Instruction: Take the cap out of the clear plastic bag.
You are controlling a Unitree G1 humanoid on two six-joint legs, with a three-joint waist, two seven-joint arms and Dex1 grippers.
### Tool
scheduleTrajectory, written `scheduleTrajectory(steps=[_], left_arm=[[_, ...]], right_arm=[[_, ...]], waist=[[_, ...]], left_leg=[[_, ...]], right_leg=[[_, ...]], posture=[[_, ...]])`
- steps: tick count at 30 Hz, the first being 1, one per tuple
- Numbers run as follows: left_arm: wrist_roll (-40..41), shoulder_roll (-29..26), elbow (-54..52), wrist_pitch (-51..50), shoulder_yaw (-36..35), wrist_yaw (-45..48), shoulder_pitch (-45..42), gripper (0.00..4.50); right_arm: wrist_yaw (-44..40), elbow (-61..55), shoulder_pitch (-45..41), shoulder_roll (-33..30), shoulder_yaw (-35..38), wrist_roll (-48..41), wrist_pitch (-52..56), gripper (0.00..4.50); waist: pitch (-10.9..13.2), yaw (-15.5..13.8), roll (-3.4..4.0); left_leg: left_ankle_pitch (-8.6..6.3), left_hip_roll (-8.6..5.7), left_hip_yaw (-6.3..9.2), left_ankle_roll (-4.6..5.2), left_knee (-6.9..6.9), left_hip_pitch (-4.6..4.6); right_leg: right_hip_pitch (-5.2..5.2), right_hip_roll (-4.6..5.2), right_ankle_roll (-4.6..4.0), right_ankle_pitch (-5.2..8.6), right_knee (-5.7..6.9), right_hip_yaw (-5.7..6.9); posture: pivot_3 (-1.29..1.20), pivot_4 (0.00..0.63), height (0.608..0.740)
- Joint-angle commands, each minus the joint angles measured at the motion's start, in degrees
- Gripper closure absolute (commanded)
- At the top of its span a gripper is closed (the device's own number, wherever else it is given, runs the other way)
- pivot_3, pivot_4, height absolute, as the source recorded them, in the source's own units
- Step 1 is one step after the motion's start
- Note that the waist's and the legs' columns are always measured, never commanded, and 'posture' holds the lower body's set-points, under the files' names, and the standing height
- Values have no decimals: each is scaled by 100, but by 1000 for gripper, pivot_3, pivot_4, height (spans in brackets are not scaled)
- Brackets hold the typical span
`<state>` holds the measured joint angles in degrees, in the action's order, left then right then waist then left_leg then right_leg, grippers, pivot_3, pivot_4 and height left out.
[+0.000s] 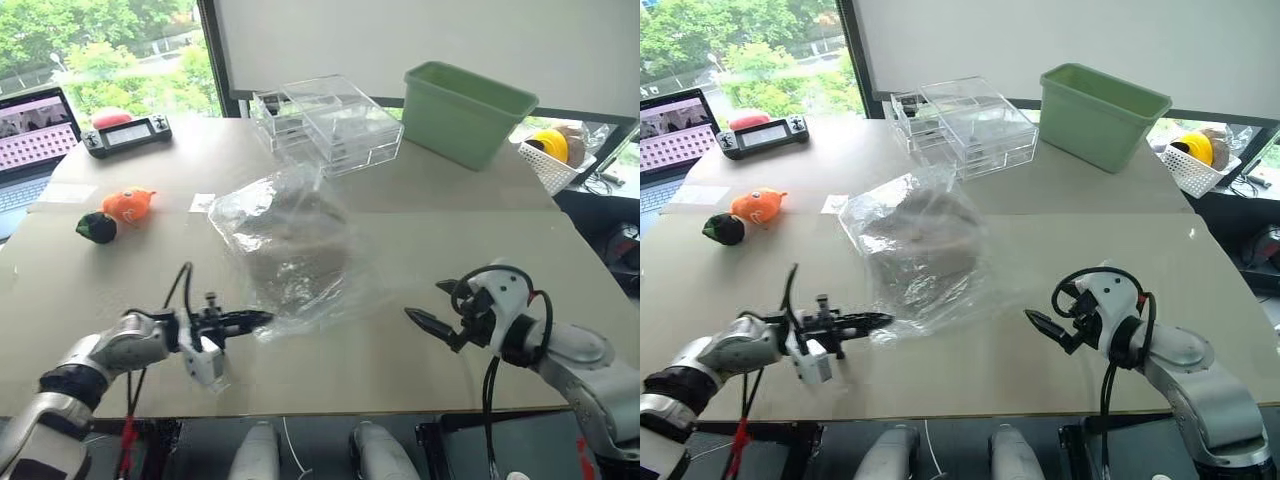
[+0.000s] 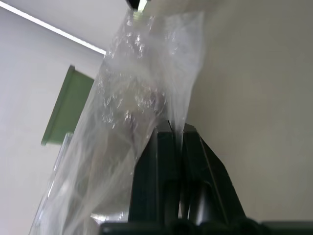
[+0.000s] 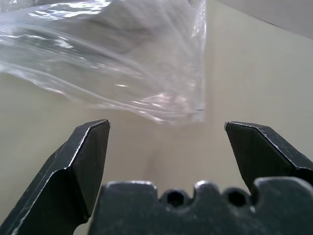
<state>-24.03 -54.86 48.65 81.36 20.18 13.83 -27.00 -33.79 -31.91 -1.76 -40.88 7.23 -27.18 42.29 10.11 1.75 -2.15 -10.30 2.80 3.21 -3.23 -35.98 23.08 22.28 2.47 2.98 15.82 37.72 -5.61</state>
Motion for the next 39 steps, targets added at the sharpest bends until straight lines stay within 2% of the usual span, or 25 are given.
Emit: scheduleTrajectory(steps=[1, 6, 13, 16, 17, 18, 20, 21, 22, 25, 27, 29, 31, 33, 34, 35, 37, 39], left_arm=[[-1093, -426, 1043, -388, -111, -794, -330, 4407], [-2376, -609, 1775, -1411, 397, -2341, -949, 4407], [-2985, -419, 1859, -1179, 914, -3522, -1013, 4407], [-2930, -364, 1954, -1055, 958, -3656, -996, 3713], [-2911, -349, 1969, -976, 978, -3660, -983, 3379], [-2974, -358, 1923, -934, 1025, -3761, -969, 2857], [-3050, -373, 1883, -915, 1082, -3894, -962, 2365], [-3044, -385, 1945, -1049, 1075, -3965, -967, 1755], [-3033, -392, 2002, -1147, 1073, -4015, -974, 1622], [-1589, -219, 2773, -2510, -30, -2858, -1170, 577], [-1033, -177, 2861, -2844, -448, -2307, -1215, 16], [-652, -153, 2812, -3028, -725, -1831, -1278, 16], [487, 109, 2826, -3658, -1608, -580, -1542, 16], [1918, 599, 2577, -4530, -2548, 1588, -1843, 16], [2296, 730, 2412, -4747, -2769, 2237, -1890, 16], [2716, 876, 2105, -5134, -2929, 3075, -1887, 16], [3277, 1027, 1472, -5931, -3111, 4012, -1798, 16], [4002, 1104, 198, -7242, -3178, 4807, -1524, 16]], right_arm=[[-74, 36, -158, 32, -41, 48, -195, 0], [-139, 220, -385, 81, -255, 151, -254, 0], [-235, 397, -528, 96, -363, 234, -313, 0], [-268, 456, -541, 106, -369, 275, -346, 0], [-273, 474, -541, 109, -379, 289, -362, 0], [-276, 484, -542, 111, -386, 298, -373, 0], [-283, 491, -542, 120, -387, 304, -382, 0], [-287, 490, -538, 125, -384, 309, -385, 0], [-291, 490, -535, 129, -381, 314, -388, 0], [-300, 456, -456, 129, -342, 332, -392, 0], [-313, 448, -425, 128, -316, 329, -396, 0], [-319, 458, -409, 133, -310, 333, -407, 0], [-336, 487, -404, 145, -324, 337, -419, 0], [-378, 537, -443, 149, -359, 333, -422, 0], [-394, 554, -459, 147, -368, 333, -423, 0], [-418, 592, -498, 147, -393, 340, -431, 0], [-458, 654, -569, 155, -436, 352, -446, 0], [-507, 759, -705, 181, -534, 389, -477, 0]], waist=[[-2, 28, 4], [-8, -10, 14], [-43, -46, 74], [-48, -59, 82], [-48, -66, 82], [-48, -71, 82], [-48, -79, 80], [-48, -83, 80], [-48, -85, 80], [-51, -98, 83], [-50, -84, 73], [-51, -20, 71], [-49, -6, 66], [-45, -73, 57], [-45, -101, 56], [-46, -102, 56], [-45, -75, 55], [-44, -31, 53]], left_leg=[[0, 0, -1, 0, 1, -3], [0, -2, -5, 0, -1, -1], [0, -2, -12, 0, 1, -8], [0, -2, -14, 0, 1, -8], [0, -2, -15, 0, 1, -8], [0, -2, -15, 0, 1, -4], [0, -2, -15, 0, 1, 1], [0, -2, -14, 0, 1, 7], [0, -2, -14, -1, 1, 8], [0, -3, -15, -1, 3, 6], [1, -1, -13, -1, 1, 3], [1, 2, -12, -1, 2, 5], [1, 2, -15, -2, 2, 11], [2, 2, -10, -3, 0, 26], [5, 1, -8, -7, -2, 31], [6, 1, -9, -8, -3, 34], [5, -1, -11, -8, -2, 35], [5, 0, -8, -8, 3, 41]], right_leg=[[0, 0, 1, 1, 2, 0], [-3, 4, 3, 2, 6, 1], [0, 4, 3, 6, 19, -2], [1, 4, 4, 7, 19, -3], [1, 4, 4, 7, 19, -4], [3, 4, 4, 7, 18, -3], [7, 4, 4, 7, 16, -3], [11, 4, 5, 7, 14, -3], [11, 5, 5, 8, 13, -3], [9, 6, 6, 8, 13, -3], [17, 1, 1, 12, 29, 2], [23, -2, -1, 13, 29, 1], [26, 0, -2, 13, 28, -3], [34, -1, -3, 13, 29, 5], [33, 0, -4, 13, 30, 11], [34, 1, -4, 13, 27, 11], [30, 3, -6, 12, 23, 7], [35, 2, -8, 12, 22, 7]], posture=[[0, 150, 735], [0, 150, 735], [0, 150, 735], [0, 150, 735], [0, 150, 735], [0, 150, 735], [0, 150, 735], [0, 150, 735], [0, 150, 735], [0, 150, 735], [0, 150, 735], [0, 150, 735], [0, 150, 735], [0, 150, 735], [0, 150, 735], [0, 150, 735], [0, 150, 735], [0, 150, 735]])
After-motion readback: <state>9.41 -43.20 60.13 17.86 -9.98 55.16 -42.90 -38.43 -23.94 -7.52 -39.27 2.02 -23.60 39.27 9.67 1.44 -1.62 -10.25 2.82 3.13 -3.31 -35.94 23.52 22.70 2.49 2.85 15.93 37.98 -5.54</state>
